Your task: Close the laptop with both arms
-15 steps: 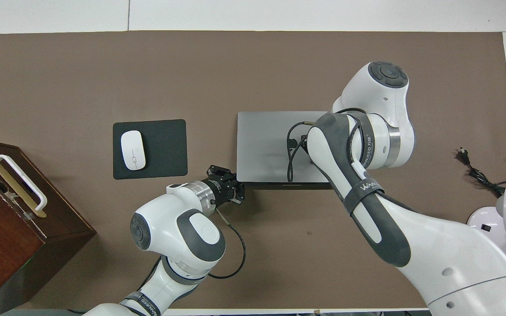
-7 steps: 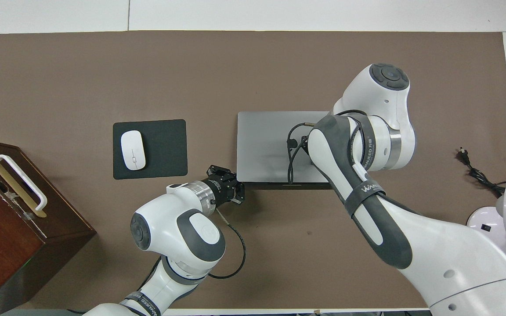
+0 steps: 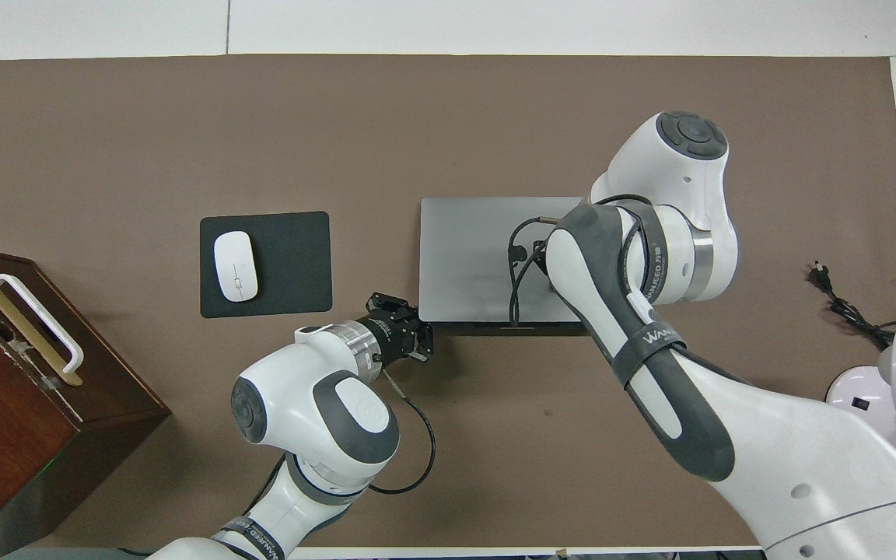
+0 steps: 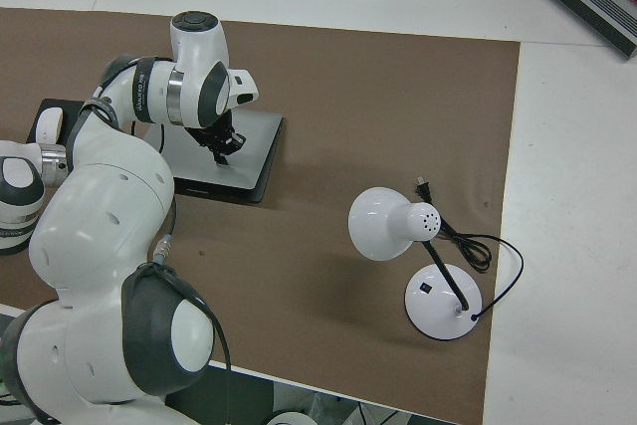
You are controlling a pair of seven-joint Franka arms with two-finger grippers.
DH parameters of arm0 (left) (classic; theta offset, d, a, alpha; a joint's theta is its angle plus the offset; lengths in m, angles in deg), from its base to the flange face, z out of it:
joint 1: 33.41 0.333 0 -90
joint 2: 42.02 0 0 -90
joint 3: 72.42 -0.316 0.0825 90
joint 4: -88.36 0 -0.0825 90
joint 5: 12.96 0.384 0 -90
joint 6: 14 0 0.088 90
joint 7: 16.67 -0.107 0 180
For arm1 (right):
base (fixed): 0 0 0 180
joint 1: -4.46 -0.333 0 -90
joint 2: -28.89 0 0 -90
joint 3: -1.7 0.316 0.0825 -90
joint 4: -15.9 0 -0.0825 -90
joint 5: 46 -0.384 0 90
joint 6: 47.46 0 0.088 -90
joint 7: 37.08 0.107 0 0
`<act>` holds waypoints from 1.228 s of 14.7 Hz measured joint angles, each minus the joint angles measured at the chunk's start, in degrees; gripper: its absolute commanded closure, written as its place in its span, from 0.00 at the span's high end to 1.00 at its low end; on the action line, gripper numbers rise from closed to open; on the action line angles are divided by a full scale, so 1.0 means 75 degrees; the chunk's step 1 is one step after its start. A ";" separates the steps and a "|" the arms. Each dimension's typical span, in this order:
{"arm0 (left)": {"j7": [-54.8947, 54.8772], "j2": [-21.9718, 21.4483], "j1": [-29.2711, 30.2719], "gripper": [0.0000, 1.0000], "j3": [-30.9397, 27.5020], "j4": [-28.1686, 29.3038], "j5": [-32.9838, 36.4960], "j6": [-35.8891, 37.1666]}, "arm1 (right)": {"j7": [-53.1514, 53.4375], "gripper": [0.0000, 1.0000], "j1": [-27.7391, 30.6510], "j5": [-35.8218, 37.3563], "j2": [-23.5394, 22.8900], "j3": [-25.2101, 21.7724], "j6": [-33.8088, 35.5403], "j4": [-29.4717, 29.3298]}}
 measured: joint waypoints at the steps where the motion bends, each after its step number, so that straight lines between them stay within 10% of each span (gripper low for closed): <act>1: 0.0000 0.0000 0.0000 0.00 0.0000 0.0000 0.0000 0.0000 | 0.0000 0.00 0.0000 0.0000 0.0008 0.0000 0.0005 0.0000; 18: -0.0072 0.0001 0.0173 0.00 -0.0026 -0.0003 0.0000 0.0002 | 0.0000 0.00 0.0000 0.0000 0.0196 -0.0002 0.0145 0.0007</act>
